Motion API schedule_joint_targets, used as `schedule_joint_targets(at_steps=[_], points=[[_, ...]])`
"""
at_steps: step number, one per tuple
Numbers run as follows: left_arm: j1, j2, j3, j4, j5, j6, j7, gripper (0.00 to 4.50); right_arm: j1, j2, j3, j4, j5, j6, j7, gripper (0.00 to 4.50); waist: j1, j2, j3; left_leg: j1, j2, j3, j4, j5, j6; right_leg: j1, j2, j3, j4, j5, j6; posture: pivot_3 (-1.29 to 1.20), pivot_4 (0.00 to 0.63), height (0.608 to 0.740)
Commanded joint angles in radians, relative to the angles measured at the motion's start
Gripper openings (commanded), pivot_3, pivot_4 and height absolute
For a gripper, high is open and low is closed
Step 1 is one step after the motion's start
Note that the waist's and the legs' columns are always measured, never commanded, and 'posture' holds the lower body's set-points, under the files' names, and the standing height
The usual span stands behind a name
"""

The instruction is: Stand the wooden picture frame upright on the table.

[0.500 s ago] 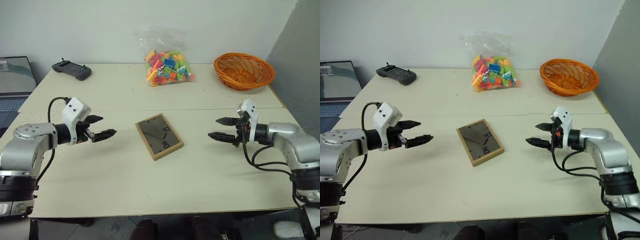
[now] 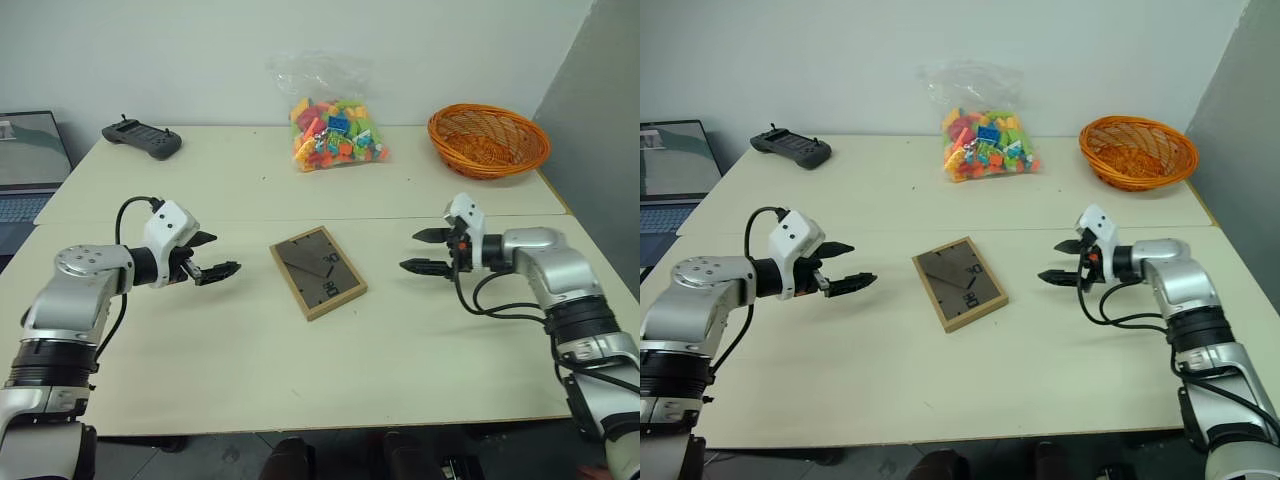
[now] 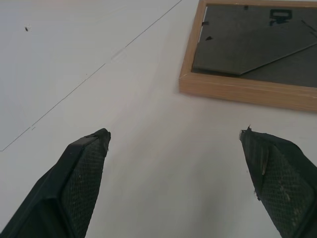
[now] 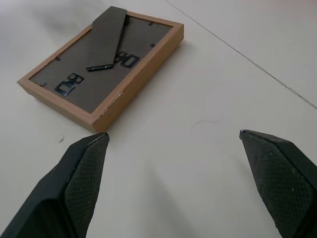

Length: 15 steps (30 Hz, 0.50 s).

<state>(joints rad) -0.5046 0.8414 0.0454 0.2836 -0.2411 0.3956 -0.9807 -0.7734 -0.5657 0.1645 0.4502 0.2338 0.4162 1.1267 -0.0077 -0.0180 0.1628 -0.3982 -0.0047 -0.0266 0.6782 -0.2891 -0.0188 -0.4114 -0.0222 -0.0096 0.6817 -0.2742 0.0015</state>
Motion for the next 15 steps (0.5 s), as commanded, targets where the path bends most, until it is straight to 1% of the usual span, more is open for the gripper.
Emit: schedule_joint_targets(at_steps=[1, 2, 5, 9, 10, 11, 12, 13, 14, 15], points=[[-0.039, -0.034, -0.009, 0.047, 0.037, -0.045, 0.041, 3.48, -0.041, 0.041, 0.019, 0.066, -0.068, -0.092, -0.050, 3.44, 0.000, 0.000, 0.000, 0.000, 0.000, 0.000, 0.000, 0.000, 0.000, 0.000, 0.000, 0.000, 0.000, 0.000, 0.000, 0.00, 0.150, 0.740], [-0.048, -0.047, -0.025, 0.065, 0.055, -0.060, 0.043, 3.20, -0.045, 0.060, 0.022, 0.086, -0.079, -0.103, -0.065, 3.12, 0.000, 0.000, 0.000, 0.000, 0.000, 0.000, 0.000, 0.000, 0.000, 0.000, 0.000, 0.000, 0.000, 0.000, 0.000, 0.00, 0.150, 0.740], [-0.096, -0.096, -0.066, 0.133, 0.099, -0.097, 0.065, 2.64, -0.056, 0.111, 0.042, 0.145, -0.126, -0.140, -0.118, 2.42, 0.003, 0.000, 0.000, 0.000, 0.000, 0.000, 0.001, 0.000, 0.000, 0.000, 0.000, 0.000, 0.000, 0.000, 0.000, 0.00, 0.150, 0.740], [-0.168, -0.160, -0.102, 0.231, 0.142, -0.146, 0.083, 1.75, -0.058, 0.171, 0.061, 0.185, -0.171, -0.203, -0.159, 1.44, 0.004, 0.000, 0.000, 0.000, -0.001, 0.000, 0.001, 0.000, -0.001, 0.000, 0.000, 0.000, 0.000, 0.000, 0.000, 0.00, 0.150, 0.740], [-0.180, -0.169, -0.112, 0.258, 0.156, -0.165, 0.085, 1.64, -0.055, 0.183, 0.063, 0.186, -0.172, -0.205, -0.159, 1.29, 0.003, 0.000, 0.000, 0.000, -0.001, 0.000, 0.001, 0.001, -0.001, 0.000, 0.000, 0.000, 0.000, 0.000, 0.000, 0.00, 0.150, 0.740], [-0.189, -0.174, -0.117, 0.278, 0.165, -0.180, 0.084, 1.38, -0.053, 0.192, 0.063, 0.187, -0.172, -0.206, -0.157, 1.05, 0.001, 0.000, 0.000, 0.000, -0.001, 0.000, 0.001, 0.001, -0.002, 0.000, 0.000, 0.000, 0.000, 0.000, 0.000, 0.00, 0.150, 0.740], [-0.197, -0.188, -0.124, 0.293, 0.167, -0.185, 0.076, 1.22, -0.046, 0.207, 0.066, 0.176, -0.174, -0.202, -0.161, 0.84, -0.001, 0.000, 0.000, 0.000, -0.001, 0.000, 0.001, 0.001, -0.002, 0.000, 0.000, 0.000, 0.000, 0.000, 0.000, 0.00, 0.150, 0.740], [-0.203, -0.199, -0.132, 0.305, 0.171, -0.193, 0.071, 0.99, -0.038, 0.220, 0.071, 0.162, -0.176, -0.199, -0.161, 0.54, -0.002, 0.000, 0.000, 0.000, -0.001, 0.000, 0.001, 0.002, -0.003, 0.000, 0.000, 0.000, 0.000, 0.000, 0.000, 0.00, 0.150, 0.740], [-0.207, -0.208, -0.143, 0.314, 0.181, -0.204, 0.066, 0.85, -0.030, 0.233, 0.073, 0.141, -0.173, -0.188, -0.159, 0.41, -0.004, 0.000, 0.000, 0.000, -0.001, 0.000, 0.001, 0.002, -0.003, 0.000, 0.000, 0.000, 0.000, 0.000, 0.000, 0.00, 0.150, 0.740], [-0.211, -0.217, -0.150, 0.324, 0.187, -0.212, 0.061, 0.64, -0.022, 0.244, 0.077, 0.116, -0.169, -0.174, -0.155, 0.17, -0.005, 0.000, 0.000, 0.000, -0.001, 0.000, 0.001, 0.002, -0.003, -0.001, 0.000, 0.000, 0.000, 0.000, 0.000, 0.00, 0.150, 0.740]])
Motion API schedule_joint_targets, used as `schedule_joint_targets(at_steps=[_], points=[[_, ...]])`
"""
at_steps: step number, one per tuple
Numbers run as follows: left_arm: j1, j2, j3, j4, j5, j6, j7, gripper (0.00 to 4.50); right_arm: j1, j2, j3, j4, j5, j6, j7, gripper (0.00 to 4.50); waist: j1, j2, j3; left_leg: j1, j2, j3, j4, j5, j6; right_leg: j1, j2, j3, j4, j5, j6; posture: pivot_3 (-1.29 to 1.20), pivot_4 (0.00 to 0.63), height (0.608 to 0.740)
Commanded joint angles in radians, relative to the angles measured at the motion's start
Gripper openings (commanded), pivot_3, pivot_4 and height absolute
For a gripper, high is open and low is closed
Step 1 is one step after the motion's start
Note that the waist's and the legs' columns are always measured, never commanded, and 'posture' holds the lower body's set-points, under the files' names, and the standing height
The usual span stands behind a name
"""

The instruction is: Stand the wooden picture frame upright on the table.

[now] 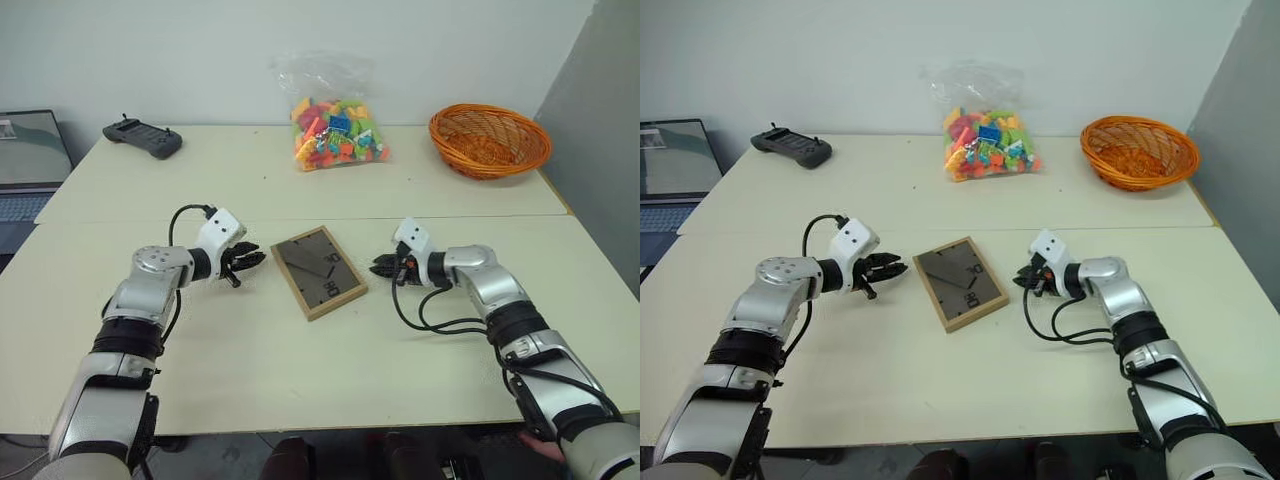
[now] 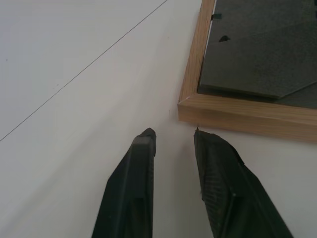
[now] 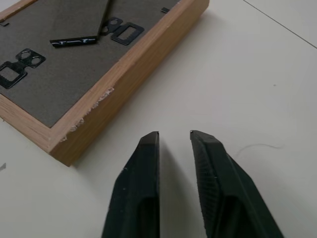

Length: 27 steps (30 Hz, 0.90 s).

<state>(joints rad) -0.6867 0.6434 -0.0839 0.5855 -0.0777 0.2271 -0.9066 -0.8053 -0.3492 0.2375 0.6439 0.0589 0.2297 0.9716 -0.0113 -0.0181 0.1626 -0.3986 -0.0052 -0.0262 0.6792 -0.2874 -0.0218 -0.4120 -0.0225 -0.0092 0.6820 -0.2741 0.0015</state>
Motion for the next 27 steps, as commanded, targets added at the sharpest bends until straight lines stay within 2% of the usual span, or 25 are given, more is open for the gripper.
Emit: schedule_joint_targets(at_steps=[1, 3, 9, 15, 21, 22, 24, 26, 27], points=[[-0.033, -0.026, -0.025, 0.031, 0.029, -0.050, -0.014, 0.44, 0.016, 0.034, 0.006, -0.098, 0.010, 0.024, 0.004, 0.00, -0.003, 0.000, 0.000, 0.000, 0.000, 0.000, 0.000, 0.000, 0.000, 0.000, 0.000, 0.000, 0.000, 0.000, 0.000, 0.00, 0.150, 0.740], [-0.041, -0.038, -0.031, 0.040, 0.035, -0.057, -0.017, 0.02, 0.035, 0.041, 0.012, -0.157, 0.018, 0.052, 0.019, 0.00, -0.007, 0.000, 0.000, 0.000, 0.000, 0.000, 0.000, 0.000, 0.000, 0.000, 0.000, 0.000, 0.000, 0.000, 0.000, 0.00, 0.150, 0.740], [-0.067, -0.079, -0.040, 0.053, 0.050, -0.077, -0.021, 0.02, 0.111, 0.043, 0.043, -0.335, 0.041, 0.159, 0.061, 0.00, -0.006, 0.000, 0.000, 0.000, -0.001, -0.001, 0.000, -0.001, 0.001, 0.000, 0.000, -0.001, 0.000, 0.000, 0.000, 0.00, 0.150, 0.740], [-0.063, -0.069, -0.033, 0.028, 0.049, -0.062, -0.056, 0.02, 0.107, 0.029, 0.042, -0.308, 0.015, 0.156, 0.043, 0.00, -0.009, 0.000, 0.000, 0.000, -0.001, -0.001, 0.000, -0.001, 0.001, 0.000, 0.000, -0.001, 0.001, 0.000, 0.000, 0.00, 0.150, 0.740], [-0.018, 0.028, -0.004, -0.017, 0.017, 0.009, -0.163, 0.02, 0.023, 0.035, 0.000, -0.181, -0.020, 0.088, -0.063, 0.00, -0.018, 0.000, 0.000, 0.000, -0.001, -0.001, 0.000, -0.001, 0.001, 0.000, 0.000, -0.001, 0.001, 0.000, 0.000, 0.00, 0.150, 0.740], [-0.008, 0.048, 0.003, -0.024, 0.004, 0.022, -0.190, 0.39, 0.009, 0.036, -0.005, -0.159, -0.022, 0.073, -0.075, 0.00, -0.020, 0.000, 0.000, 0.000, 0.000, -0.001, 0.000, 0.000, 0.001, -0.001, 0.000, -0.001, 0.001, 0.000, 0.000, 0.00, 0.150, 0.740], [0.011, 0.095, 0.018, -0.037, -0.044, 0.087, -0.285, 0.71, -0.014, 0.036, -0.011, -0.123, -0.027, 0.042, -0.089, 0.00, -0.021, 0.000, 0.000, 0.000, 0.000, -0.001, -0.001, 0.000, 0.000, -0.001, 0.000, 0.000, 0.001, 0.000, 0.000, 0.00, 0.150, 0.740], [0.007, 0.134, 0.042, -0.039, -0.125, 0.251, -0.388, 1.10, -0.035, 0.040, -0.020, -0.090, -0.028, 0.014, -0.097, 0.00, -0.023, 0.000, 0.000, 0.000, 0.000, -0.001, -0.001, 0.000, 0.000, -0.001, 0.001, 0.000, 0.001, 0.000, 0.000, 0.00, 0.150, 0.740], [0.001, 0.147, 0.055, -0.044, -0.171, 0.354, -0.430, 1.49, -0.042, 0.041, -0.024, -0.079, -0.028, 0.004, -0.100, 0.00, -0.023, 0.000, 0.000, -0.001, 0.000, -0.001, -0.001, 0.000, 0.000, -0.001, 0.001, 0.000, 0.000, 0.000, 0.000, 0.00, 0.150, 0.740]])
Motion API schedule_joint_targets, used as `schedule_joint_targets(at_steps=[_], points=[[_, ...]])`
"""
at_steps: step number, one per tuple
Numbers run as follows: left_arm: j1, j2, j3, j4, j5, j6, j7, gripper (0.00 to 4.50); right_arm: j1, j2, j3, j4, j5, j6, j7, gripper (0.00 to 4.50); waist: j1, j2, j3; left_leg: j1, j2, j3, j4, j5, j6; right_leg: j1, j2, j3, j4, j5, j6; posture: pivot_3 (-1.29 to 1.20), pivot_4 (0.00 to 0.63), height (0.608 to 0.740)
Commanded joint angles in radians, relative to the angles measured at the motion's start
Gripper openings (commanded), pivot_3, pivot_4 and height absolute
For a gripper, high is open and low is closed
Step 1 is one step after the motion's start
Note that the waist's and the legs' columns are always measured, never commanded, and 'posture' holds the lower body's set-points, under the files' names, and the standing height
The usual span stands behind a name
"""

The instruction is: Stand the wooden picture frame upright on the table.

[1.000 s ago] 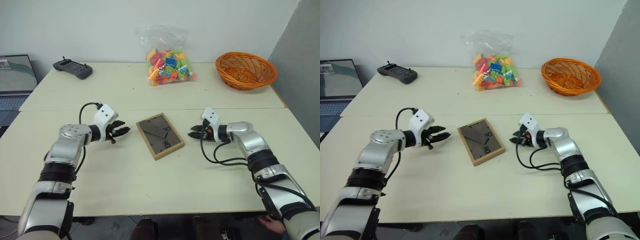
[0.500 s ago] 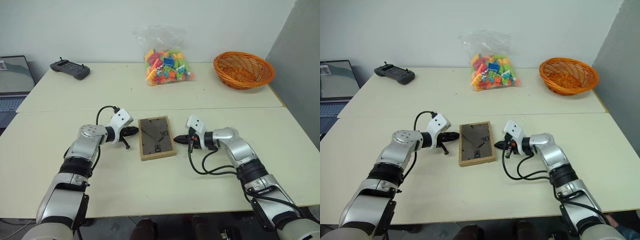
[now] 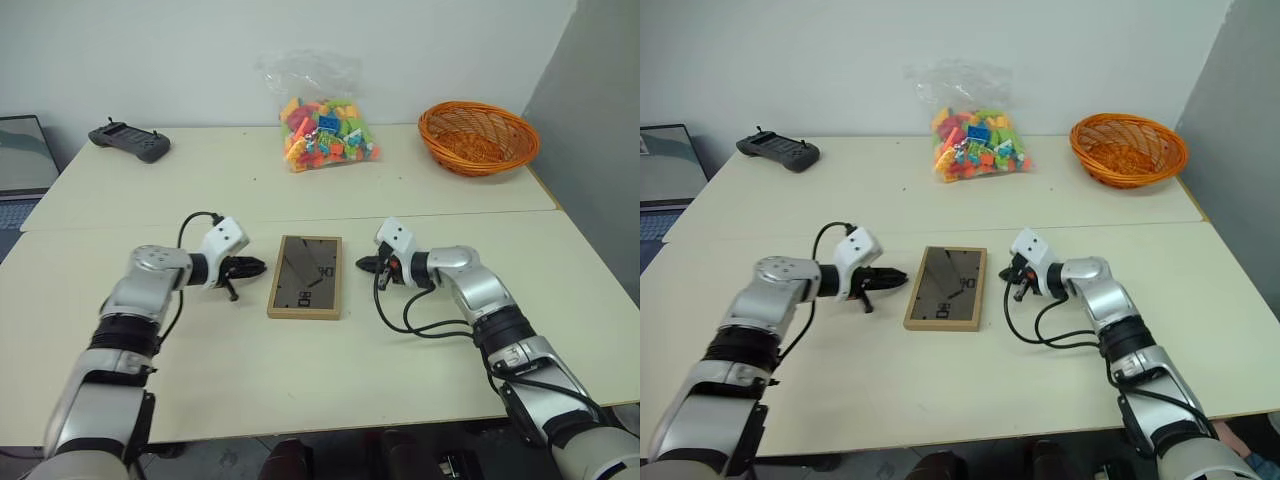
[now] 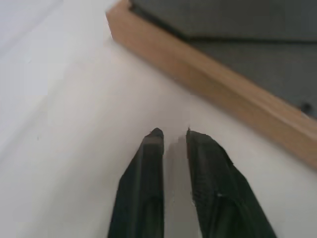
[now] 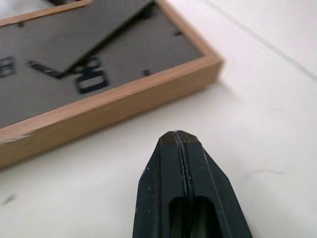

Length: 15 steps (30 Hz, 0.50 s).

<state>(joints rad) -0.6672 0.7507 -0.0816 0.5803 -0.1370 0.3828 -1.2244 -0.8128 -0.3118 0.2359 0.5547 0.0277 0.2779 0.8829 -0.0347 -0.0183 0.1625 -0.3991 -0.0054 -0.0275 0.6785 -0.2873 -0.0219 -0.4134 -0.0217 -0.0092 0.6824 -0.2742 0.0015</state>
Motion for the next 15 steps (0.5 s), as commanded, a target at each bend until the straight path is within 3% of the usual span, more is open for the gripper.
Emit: schedule_joint_targets(at_steps=[1, 6, 11, 15], points=[[-0.022, 0.048, 0.060, -0.045, -0.141, 0.268, -0.136, 1.55, -0.039, 0.005, -0.026, 0.019, 0.003, -0.052, -0.012, 0.00, -0.001, 0.000, 0.000, 0.000, 0.000, 0.000, 0.000, 0.000, 0.000, 0.000, 0.000, 0.000, 0.000, 0.000, 0.000, 0.00, 0.150, 0.740], [-0.027, 0.034, 0.111, -0.067, -0.301, 0.685, -0.142, 2.54, -0.014, 0.004, -0.014, 0.005, -0.004, -0.058, 0.001, 0.00, 0.003, 0.000, 0.000, 0.000, -0.001, -0.001, 0.001, -0.001, 0.002, 0.001, 0.000, -0.001, 0.000, 0.000, 0.000, 0.00, 0.150, 0.740], [0.024, -0.001, 0.119, -0.099, -0.374, 0.855, -0.098, 3.46, 0.036, 0.001, 0.003, -0.084, -0.003, -0.020, 0.012, 0.00, 0.000, 0.000, 0.000, 0.000, 0.000, -0.001, 0.001, 0.000, 0.001, 0.001, 0.000, 0.000, 0.000, 0.000, 0.000, 0.00, 0.150, 0.740], [0.033, -0.039, 0.130, -0.078, -0.392, 0.878, -0.050, 4.29, 0.077, 0.018, 0.016, -0.150, -0.002, 0.030, 0.001, 0.00, 0.000, 0.000, 0.000, 0.001, 0.000, -0.002, 0.001, 0.000, 0.000, 0.001, 0.000, 0.001, 0.001, 0.000, 0.000, 0.00, 0.150, 0.740]])
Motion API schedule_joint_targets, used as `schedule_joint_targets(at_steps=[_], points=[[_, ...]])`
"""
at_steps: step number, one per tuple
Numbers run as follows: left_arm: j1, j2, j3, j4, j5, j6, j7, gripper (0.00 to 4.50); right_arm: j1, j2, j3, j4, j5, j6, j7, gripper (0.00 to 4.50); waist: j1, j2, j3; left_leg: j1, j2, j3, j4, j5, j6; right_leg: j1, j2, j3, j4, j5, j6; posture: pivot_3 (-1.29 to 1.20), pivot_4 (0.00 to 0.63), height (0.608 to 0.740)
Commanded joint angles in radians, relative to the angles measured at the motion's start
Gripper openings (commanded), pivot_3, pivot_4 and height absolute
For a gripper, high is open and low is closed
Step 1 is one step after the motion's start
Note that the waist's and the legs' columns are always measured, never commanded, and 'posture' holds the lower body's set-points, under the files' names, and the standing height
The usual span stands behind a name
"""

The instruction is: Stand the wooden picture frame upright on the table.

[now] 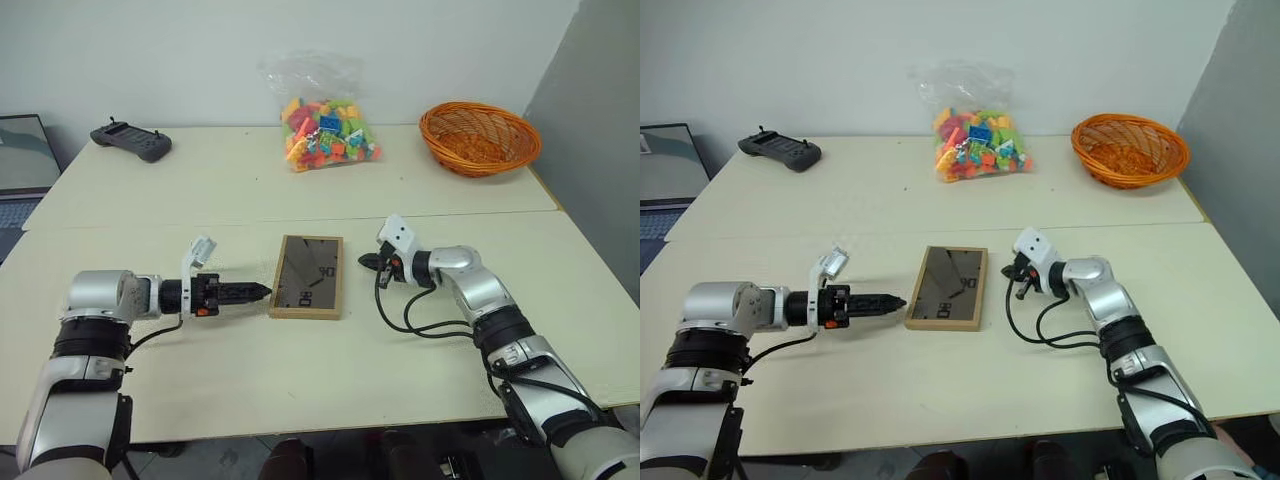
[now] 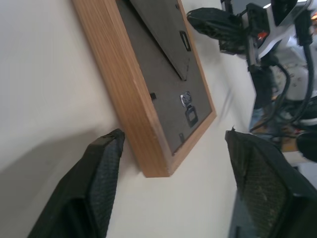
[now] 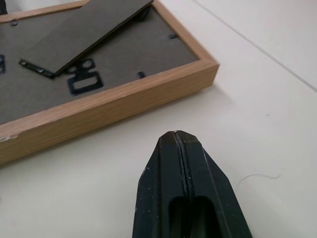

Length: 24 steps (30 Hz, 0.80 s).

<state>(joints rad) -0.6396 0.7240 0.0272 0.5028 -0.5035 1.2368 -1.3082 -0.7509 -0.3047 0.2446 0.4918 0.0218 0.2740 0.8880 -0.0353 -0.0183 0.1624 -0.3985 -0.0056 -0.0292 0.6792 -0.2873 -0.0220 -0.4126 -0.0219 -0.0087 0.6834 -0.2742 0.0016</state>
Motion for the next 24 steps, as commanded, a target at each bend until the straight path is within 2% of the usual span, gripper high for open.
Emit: schedule_joint_targets(at_steps=[1, 9, 18, 22, 24], points=[[0.010, -0.019, 0.011, 0.004, -0.021, 0.010, 0.037, 4.44, 0.024, 0.019, 0.013, -0.102, 0.005, 0.046, -0.010, 0.00, 0.001, 0.000, 0.000, 0.000, 0.000, 0.000, 0.000, 0.000, 0.000, 0.000, 0.000, 0.000, 0.000, 0.000, 0.000, 0.00, 0.150, 0.740], [0.012, -0.101, -0.025, 0.060, 0.000, -0.032, 0.086, 4.44, 0.016, 0.083, 0.027, -0.159, 0.010, 0.119, -0.044, 0.00, 0.011, 0.001, -0.002, 0.002, -0.002, 0.000, 0.000, 0.001, -0.001, 0.000, -0.001, 0.000, 0.003, 0.000, 0.000, 0.00, 0.150, 0.740], [-0.020, -0.199, 0.022, -0.024, -0.062, 0.017, 0.147, 4.44, 0.021, 0.118, 0.039, -0.142, 0.003, 0.116, -0.065, 0.00, 0.026, 0.002, -0.004, 0.004, -0.003, 0.000, 0.001, -0.001, 0.001, 0.005, -0.002, 0.000, 0.001, 0.000, 0.000, 0.00, 0.150, 0.740], [-0.011, -0.200, 0.064, -0.049, -0.083, 0.014, 0.175, 3.91, 0.024, 0.106, 0.034, -0.126, -0.004, 0.105, -0.067, 0.00, 0.023, 0.002, -0.004, 0.004, -0.002, 0.000, 0.001, 0.000, 0.000, 0.004, -0.002, 0.000, 0.001, 0.000, 0.000, 0.00, 0.150, 0.740], [-0.005, -0.190, 0.072, -0.053, -0.083, -0.002, 0.177, 3.50, 0.022, 0.101, 0.030, -0.115, -0.006, 0.099, -0.069, 0.00, 0.016, 0.002, -0.004, 0.004, -0.002, 0.000, 0.001, 0.000, 0.000, 0.004, -0.002, 0.000, 0.001, 0.000, 0.000, 0.00, 0.150, 0.740]])
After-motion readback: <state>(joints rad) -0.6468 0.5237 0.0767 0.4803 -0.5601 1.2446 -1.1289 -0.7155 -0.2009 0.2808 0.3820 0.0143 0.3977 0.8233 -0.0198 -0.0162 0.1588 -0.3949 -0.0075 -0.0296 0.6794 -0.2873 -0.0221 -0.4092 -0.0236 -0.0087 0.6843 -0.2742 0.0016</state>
